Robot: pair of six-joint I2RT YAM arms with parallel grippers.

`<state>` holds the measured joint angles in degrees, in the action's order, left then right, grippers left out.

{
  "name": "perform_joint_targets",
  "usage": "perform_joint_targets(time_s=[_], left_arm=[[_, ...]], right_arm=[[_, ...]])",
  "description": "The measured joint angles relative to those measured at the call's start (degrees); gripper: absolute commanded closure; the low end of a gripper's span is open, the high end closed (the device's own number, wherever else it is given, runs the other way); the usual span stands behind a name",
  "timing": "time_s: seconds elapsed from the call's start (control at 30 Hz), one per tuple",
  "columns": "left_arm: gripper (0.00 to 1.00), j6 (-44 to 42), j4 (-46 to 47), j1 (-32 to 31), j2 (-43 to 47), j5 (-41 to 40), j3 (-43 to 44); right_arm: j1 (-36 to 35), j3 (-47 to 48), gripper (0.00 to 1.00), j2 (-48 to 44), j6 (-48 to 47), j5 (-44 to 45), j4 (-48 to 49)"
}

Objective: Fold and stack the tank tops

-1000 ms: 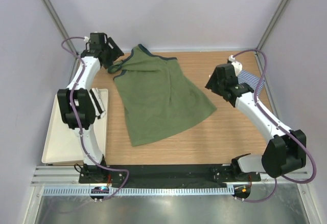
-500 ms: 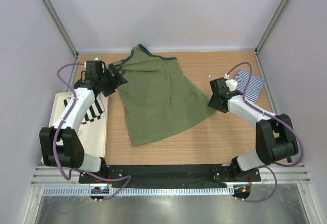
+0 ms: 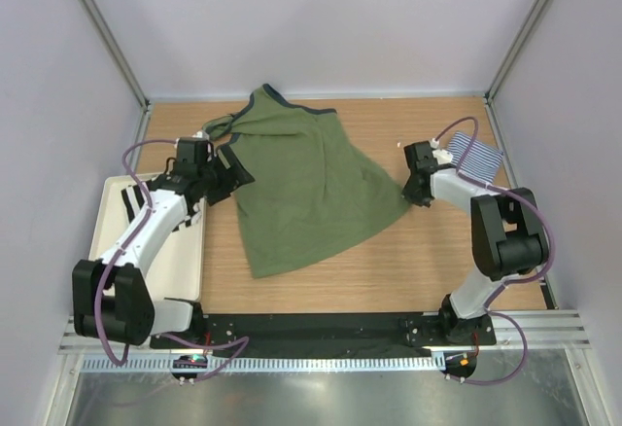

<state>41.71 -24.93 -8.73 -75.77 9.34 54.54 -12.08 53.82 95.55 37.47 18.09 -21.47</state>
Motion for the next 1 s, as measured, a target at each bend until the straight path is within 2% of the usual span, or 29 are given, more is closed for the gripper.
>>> perform_joint_targets(time_s=[0.1, 0.2, 0.3, 0.33, 0.4, 0.5, 0.53, 0.63, 0.77, 1.0], left_arm=[[0.21, -0.09, 0.87, -0.72, 1.84, -0.52, -1.16], [0.21, -0.13, 1.68, -1.16, 2.34, -1.09, -2.4], [0.21, -0.15, 1.81, -1.38, 2.03, -1.31, -3.17], [0.2, -0.15, 1.95, -1.4, 1.81, -1.38, -3.28], [0.2, -0.17, 2.19, -1.44, 1.33, -1.86, -3.43], [0.22, -0.15, 3.74, -1.44, 0.42, -2.82, -3.87], [0.23, -0.17, 4.5, -1.44, -0.37, -3.28, -3.89], [0.23, -0.2, 6.1, -1.42, -4.15, -4.24, -3.3], [0.23, -0.42, 6.29, -1.29, -10.34, -5.25, -0.59], [0.23, -0.37, 11.5, -1.22, -10.91, -5.33, -2.86]], right_arm=[[4.28, 3.19, 0.99, 2.8, 0.52, -0.81, 0.59], [9.01, 12.13, 0.99, 9.73, 1.68, -1.88, -0.28], [11.82, 29.03, 0.49, 20.11, 2.45, -2.27, -3.91], [12.52, 34.86, 0.36, 23.26, 2.4, -2.4, -4.57], [13.03, 40.5, 0.35, 25.09, 1.64, -2.54, -4.52], [10.84, 35.52, 0.41, 18.8, 0.07, -2.38, -3.65], [9.88, 32.63, 0.47, 15.76, -0.72, -2.64, -3.74], [2.4, 26.12, 0.53, 7.76, -3.06, -5.46, -5.07], [-7.58, 16.72, 0.53, -0.96, -6.88, -10.49, -4.68], [-24.55, 1.01, 0.52, -9.29, -10.56, -14.23, -6.4]])
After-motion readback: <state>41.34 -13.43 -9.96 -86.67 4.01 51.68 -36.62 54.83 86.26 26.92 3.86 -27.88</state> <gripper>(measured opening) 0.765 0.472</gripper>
